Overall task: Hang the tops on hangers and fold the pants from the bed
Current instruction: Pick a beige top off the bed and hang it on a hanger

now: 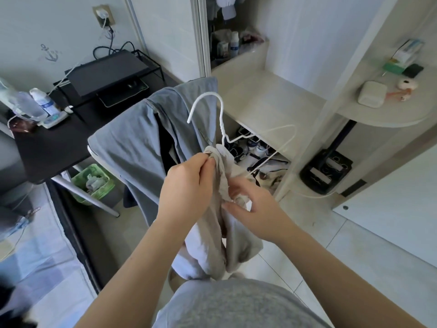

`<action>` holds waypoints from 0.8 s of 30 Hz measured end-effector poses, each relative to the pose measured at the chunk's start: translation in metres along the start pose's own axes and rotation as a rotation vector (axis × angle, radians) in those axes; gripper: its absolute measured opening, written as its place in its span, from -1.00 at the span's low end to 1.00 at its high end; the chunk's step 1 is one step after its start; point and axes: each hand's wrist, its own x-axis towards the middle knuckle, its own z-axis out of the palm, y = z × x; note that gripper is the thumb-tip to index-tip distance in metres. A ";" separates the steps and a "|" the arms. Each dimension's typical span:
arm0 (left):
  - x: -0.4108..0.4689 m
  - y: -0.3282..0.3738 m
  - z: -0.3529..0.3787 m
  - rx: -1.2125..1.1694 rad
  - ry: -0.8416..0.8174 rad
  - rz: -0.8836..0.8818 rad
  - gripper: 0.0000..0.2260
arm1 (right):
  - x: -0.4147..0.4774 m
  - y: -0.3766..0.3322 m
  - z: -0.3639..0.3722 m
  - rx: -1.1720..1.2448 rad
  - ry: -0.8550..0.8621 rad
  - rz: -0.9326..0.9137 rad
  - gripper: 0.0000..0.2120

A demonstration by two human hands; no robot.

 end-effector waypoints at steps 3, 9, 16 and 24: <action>-0.006 -0.003 0.003 -0.044 -0.003 -0.030 -0.59 | 0.004 0.012 0.014 -0.035 -0.020 0.049 -0.68; -0.009 -0.013 0.005 -0.073 0.026 -0.075 -0.59 | 0.015 0.029 0.030 0.023 -0.052 0.207 -0.77; -0.008 -0.037 -0.003 -0.082 0.067 -0.141 -0.75 | 0.010 0.053 0.025 0.073 -0.200 0.285 -0.71; -0.010 -0.059 -0.036 -0.057 -0.019 -0.102 -0.75 | 0.008 0.107 0.004 -0.632 -0.496 0.369 -0.61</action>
